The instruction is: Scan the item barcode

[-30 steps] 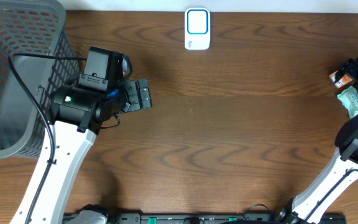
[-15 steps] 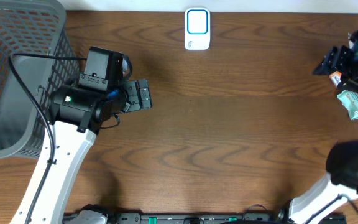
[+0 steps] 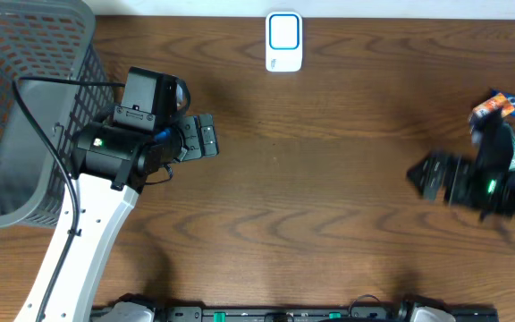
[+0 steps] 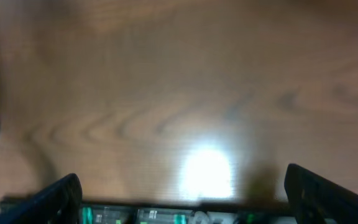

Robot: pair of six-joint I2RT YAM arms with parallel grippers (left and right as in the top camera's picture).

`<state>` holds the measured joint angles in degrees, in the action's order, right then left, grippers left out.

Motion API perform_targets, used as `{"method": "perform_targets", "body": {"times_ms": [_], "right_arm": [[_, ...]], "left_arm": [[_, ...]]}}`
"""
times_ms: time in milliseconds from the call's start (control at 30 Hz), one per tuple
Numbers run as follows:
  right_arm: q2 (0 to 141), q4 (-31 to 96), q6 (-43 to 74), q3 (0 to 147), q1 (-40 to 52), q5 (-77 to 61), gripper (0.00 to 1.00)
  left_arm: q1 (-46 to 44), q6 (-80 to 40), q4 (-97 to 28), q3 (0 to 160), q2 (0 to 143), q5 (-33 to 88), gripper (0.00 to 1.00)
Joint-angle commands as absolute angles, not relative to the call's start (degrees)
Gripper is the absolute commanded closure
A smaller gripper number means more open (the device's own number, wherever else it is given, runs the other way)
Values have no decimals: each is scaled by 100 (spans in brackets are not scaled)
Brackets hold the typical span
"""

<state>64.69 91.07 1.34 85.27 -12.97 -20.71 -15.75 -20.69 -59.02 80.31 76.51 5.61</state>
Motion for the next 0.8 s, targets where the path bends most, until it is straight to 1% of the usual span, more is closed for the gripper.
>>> {"method": "perform_targets", "body": {"times_ms": [0,100,233,433,633,767], "right_arm": [[5616,9109,475,7605,-1232,-2432,1],[4884,9107,1109,6899,-1232,-2434,1],[4296,9109,2139,6394,-1232,-2416,1],[4001,9443,2161,6239,-1232,-2408,1],[4001,9382,2156,6239,-1232,-2298,1],[4001,9288,1664,6211,-1232,-2305,1]], "left_arm": [[-1544,-1973,-5911,8047,7684,484,2],[-1544,-1973,-5913,8047,7684,486,2],[-1544,-1973,-5911,8047,7684,486,2],[-1544,-1973,-5911,8047,7684,486,2],[-1544,-1973,-5911,8047,7684,486,2],[-1544,-1973,-5911,8047,7684,486,2]]}}
